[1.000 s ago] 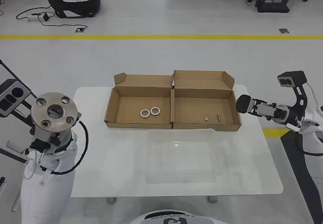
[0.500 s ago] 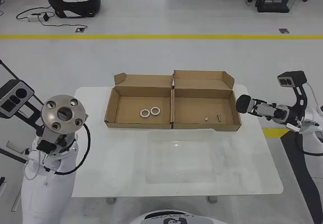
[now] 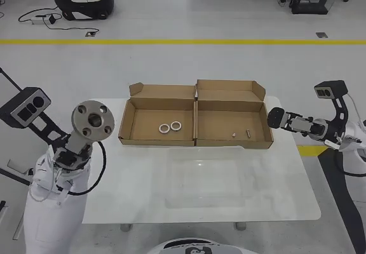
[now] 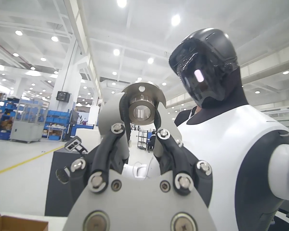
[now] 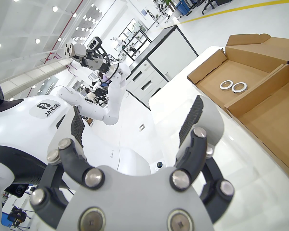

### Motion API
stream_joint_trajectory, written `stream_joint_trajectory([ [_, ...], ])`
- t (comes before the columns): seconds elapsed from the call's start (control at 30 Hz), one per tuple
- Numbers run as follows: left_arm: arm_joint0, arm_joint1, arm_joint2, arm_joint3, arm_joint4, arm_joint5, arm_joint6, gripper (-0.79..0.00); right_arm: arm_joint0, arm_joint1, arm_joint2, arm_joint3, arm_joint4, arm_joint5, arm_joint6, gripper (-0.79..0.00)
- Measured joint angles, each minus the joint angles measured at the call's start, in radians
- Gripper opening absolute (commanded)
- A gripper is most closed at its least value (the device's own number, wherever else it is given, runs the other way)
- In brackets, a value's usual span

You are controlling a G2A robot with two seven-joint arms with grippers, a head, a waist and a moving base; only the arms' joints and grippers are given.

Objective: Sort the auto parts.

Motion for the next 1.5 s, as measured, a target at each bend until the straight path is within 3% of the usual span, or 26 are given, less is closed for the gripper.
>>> stream_joint_trajectory([
  [0.37,-0.019,-0.002,0.031,0.047,0.248,0.045,0.055,-0.785,0.000,0.000,0.000,0.000,0.000,0.000,0.000,0.000],
  [0.7,-0.298,-0.008,0.146,0.171,0.573,0.140,0.066,-0.785,0.000,0.000,0.000,0.000,0.000,0.000,0.000,0.000],
  [0.9,-0.405,-0.003,0.200,0.266,0.788,0.147,0.000,-0.785,0.000,0.000,0.000,0.000,0.000,0.000,0.000,0.000],
  [1.27,-0.421,0.018,0.272,0.352,1.059,0.092,-0.105,-0.785,0.000,0.000,0.000,0.000,0.000,0.000,0.000,0.000],
  [1.5,-0.488,0.010,0.361,0.458,1.283,0.150,-0.021,-0.785,0.000,0.000,0.000,0.000,0.000,0.000,0.000,0.000],
])
